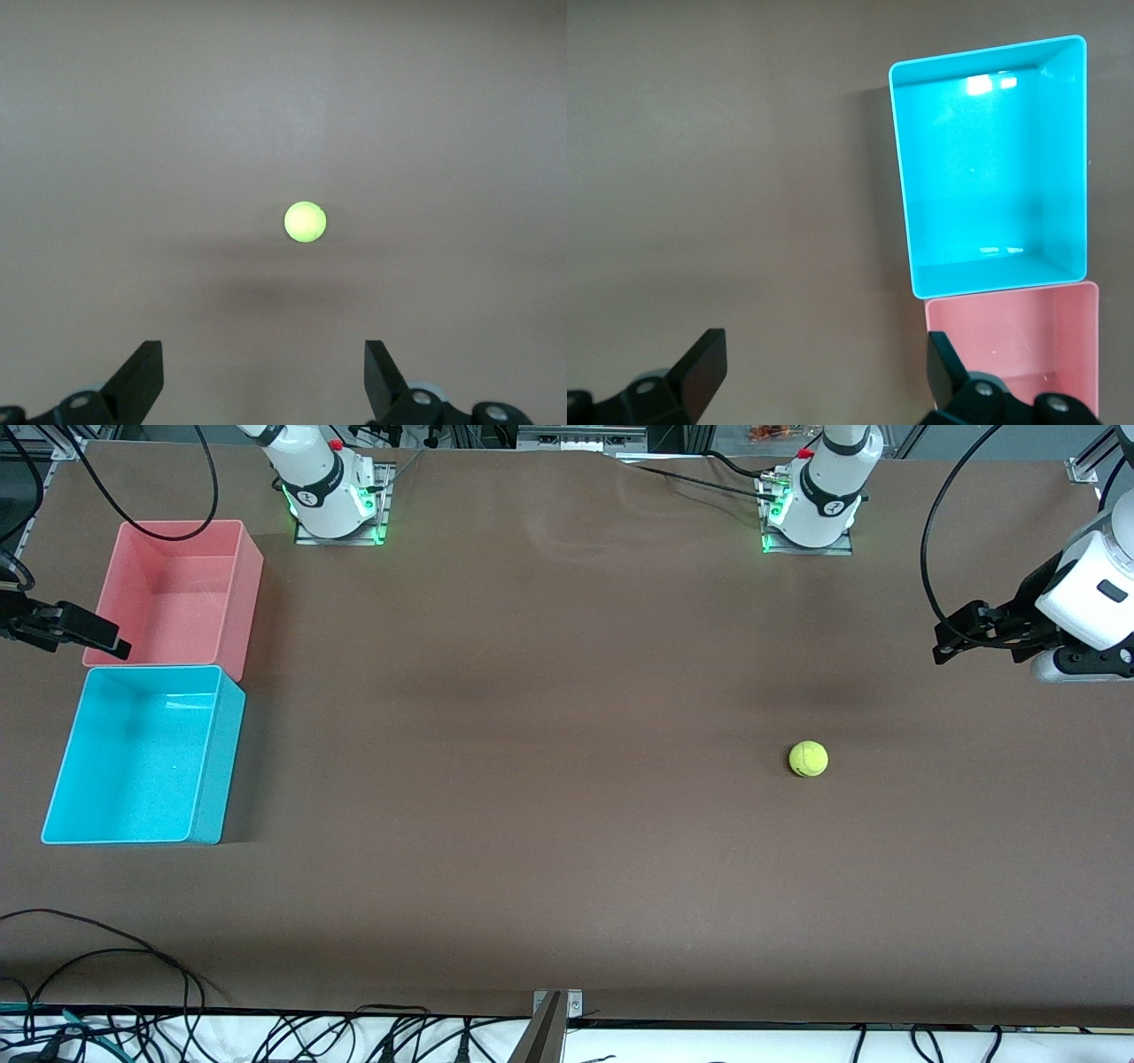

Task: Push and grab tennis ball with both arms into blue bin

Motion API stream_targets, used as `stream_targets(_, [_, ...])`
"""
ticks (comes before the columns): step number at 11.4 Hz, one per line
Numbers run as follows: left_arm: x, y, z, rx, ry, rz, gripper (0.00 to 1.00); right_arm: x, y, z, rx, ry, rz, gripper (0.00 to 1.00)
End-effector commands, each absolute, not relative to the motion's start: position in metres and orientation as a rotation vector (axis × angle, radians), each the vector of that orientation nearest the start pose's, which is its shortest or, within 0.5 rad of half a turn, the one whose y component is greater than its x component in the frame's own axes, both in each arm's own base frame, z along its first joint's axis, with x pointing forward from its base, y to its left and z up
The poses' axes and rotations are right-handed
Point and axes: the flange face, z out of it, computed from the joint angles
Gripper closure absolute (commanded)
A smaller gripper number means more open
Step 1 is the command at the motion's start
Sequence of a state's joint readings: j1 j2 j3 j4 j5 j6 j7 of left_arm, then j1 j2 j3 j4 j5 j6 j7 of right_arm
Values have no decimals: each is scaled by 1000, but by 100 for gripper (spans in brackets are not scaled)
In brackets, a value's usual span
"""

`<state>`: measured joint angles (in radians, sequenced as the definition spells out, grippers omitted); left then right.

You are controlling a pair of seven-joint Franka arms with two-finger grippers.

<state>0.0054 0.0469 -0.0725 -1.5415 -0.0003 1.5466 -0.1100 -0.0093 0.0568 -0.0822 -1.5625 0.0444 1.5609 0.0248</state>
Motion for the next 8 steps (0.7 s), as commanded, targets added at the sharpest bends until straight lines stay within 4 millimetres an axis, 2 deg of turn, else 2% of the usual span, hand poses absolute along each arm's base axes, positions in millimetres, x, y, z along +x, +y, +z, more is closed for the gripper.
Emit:
stream_targets(1, [566, -37, 617, -3115, -66, 66, 0, 569, -46, 601, -3081, 161, 81, 0])
stream_targets(8, [567, -32, 616, -3113, -109, 68, 0, 571, -48, 597, -3080, 169, 91, 0])
